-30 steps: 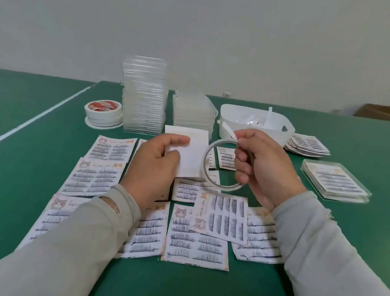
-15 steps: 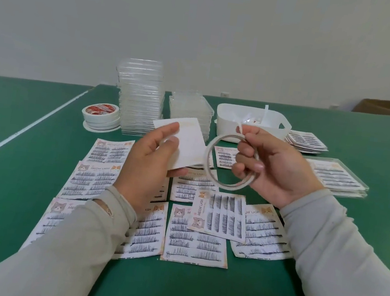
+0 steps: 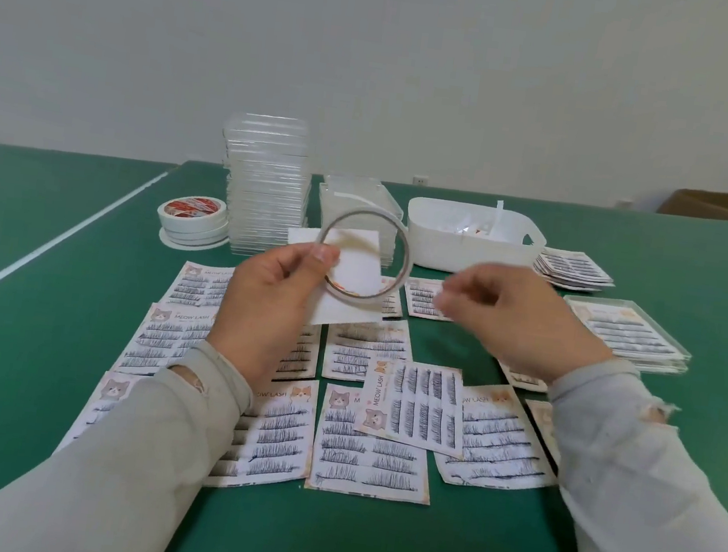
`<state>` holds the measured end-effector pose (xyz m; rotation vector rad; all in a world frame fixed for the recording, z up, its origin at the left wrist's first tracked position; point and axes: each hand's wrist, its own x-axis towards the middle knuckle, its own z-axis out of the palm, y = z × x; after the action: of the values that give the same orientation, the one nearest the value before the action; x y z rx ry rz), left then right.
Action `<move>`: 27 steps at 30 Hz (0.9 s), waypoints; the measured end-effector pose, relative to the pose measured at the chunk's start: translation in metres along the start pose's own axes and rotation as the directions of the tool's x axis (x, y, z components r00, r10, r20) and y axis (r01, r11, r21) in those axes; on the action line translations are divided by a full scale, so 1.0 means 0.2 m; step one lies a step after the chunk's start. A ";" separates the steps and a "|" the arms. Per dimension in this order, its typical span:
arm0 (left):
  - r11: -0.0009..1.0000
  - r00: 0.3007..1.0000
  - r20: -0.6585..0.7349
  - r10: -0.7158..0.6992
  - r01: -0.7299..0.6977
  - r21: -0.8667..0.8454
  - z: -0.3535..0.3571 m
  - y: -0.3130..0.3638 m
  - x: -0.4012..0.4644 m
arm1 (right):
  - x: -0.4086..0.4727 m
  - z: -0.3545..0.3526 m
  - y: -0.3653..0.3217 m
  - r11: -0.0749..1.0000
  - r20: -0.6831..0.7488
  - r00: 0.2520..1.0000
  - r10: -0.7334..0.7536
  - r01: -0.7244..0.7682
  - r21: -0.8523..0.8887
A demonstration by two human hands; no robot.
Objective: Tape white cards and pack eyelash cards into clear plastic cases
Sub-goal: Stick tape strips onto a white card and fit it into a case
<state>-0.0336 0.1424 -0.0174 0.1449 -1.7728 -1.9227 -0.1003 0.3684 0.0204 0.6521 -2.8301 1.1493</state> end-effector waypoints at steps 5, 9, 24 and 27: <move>1.000 0.999 -0.040 0.004 -0.004 0.015 -0.01 -0.02 0.02 | -0.07 0.00 -0.06 0.919 0.450 0.870 0.200 -0.008 -0.393; 1.000 0.999 -0.051 0.016 -0.015 0.020 -0.01 -0.02 0.02 | -0.08 0.03 -0.10 0.875 0.463 0.868 0.182 0.072 -0.479; 0.999 0.996 -0.078 0.044 -0.045 -0.007 0.00 -0.01 0.02 | 0.00 -0.14 0.18 0.891 0.173 0.968 0.181 -0.236 0.387; 0.999 0.996 -0.077 0.044 -0.045 -0.007 0.00 -0.01 0.01 | 0.02 -0.13 0.22 0.892 0.162 0.944 0.287 -0.325 0.314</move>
<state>-0.0362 0.1406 -0.0188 0.1726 -1.7034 -1.8679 -0.1248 0.4122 0.0113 0.2828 -2.9288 1.7283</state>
